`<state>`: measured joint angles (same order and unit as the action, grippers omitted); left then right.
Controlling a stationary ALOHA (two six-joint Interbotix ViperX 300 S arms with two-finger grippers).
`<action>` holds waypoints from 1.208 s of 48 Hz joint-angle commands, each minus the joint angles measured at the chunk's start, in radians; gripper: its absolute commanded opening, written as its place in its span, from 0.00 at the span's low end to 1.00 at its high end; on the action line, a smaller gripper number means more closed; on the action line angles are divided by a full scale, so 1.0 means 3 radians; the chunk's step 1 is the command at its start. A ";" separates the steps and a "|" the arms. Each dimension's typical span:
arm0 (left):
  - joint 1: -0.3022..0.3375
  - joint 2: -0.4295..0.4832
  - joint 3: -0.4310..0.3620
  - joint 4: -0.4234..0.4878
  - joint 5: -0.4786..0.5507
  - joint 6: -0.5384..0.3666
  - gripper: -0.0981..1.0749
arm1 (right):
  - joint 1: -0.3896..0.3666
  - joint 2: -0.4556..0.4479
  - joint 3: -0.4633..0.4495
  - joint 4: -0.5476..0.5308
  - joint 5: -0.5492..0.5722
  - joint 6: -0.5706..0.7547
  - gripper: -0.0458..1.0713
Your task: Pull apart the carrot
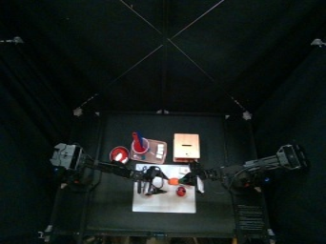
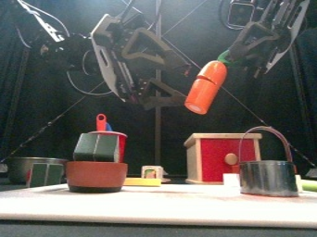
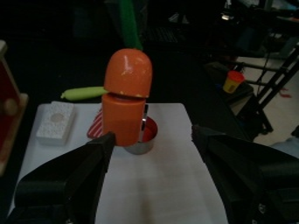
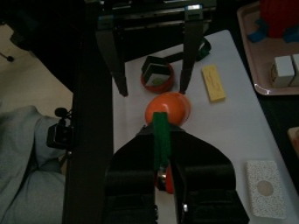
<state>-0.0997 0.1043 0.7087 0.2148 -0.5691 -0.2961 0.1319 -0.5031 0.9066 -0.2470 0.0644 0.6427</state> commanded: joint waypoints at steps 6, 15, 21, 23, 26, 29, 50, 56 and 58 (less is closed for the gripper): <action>0.0046 0.0051 -0.0179 -0.0102 -0.0010 0.0358 0.96 | -0.0020 -0.0020 -0.0189 -0.0010 -0.0077 -0.0005 0.34; 0.0077 0.0092 -0.0199 -0.0307 -0.0010 0.0516 0.96 | -0.0020 -0.0020 -0.0194 -0.0010 -0.0107 0.0000 0.34; 0.0092 0.0123 -0.0205 -0.0353 -0.0010 0.0522 0.96 | -0.0031 -0.0020 -0.0199 -0.0015 -0.0153 -0.0010 0.34; 0.0102 0.0138 -0.0215 -0.0353 -0.0015 0.0516 0.96 | -0.0041 -0.0020 -0.0199 -0.0015 -0.0174 -0.0010 0.34; 0.0107 0.0159 -0.0230 -0.0353 -0.0015 0.0522 0.95 | -0.0046 -0.0020 -0.0199 -0.0010 -0.0205 -0.0010 0.34; 0.0107 0.0179 -0.0256 -0.0353 -0.0015 0.0522 0.95 | -0.0046 -0.0015 -0.0199 -0.0015 -0.0225 0.0000 0.34; 0.0128 0.0261 -0.0337 -0.0348 -0.0010 0.0522 0.77 | -0.0046 0.0056 -0.0194 0.0015 -0.0271 0.0005 0.34; 0.0133 0.0256 -0.0337 -0.0343 -0.0010 0.0522 0.67 | -0.0046 0.0056 -0.0199 0.0015 -0.0271 0.0005 0.34; 0.0133 0.0256 -0.0337 -0.0343 -0.0010 0.0522 0.66 | -0.0051 0.0056 -0.0199 0.0010 -0.0271 0.0005 0.34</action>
<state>-0.0644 0.1933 0.6243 0.1104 -0.5676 -0.1411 0.1197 -0.4786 0.9066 -0.2424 -0.0061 0.6443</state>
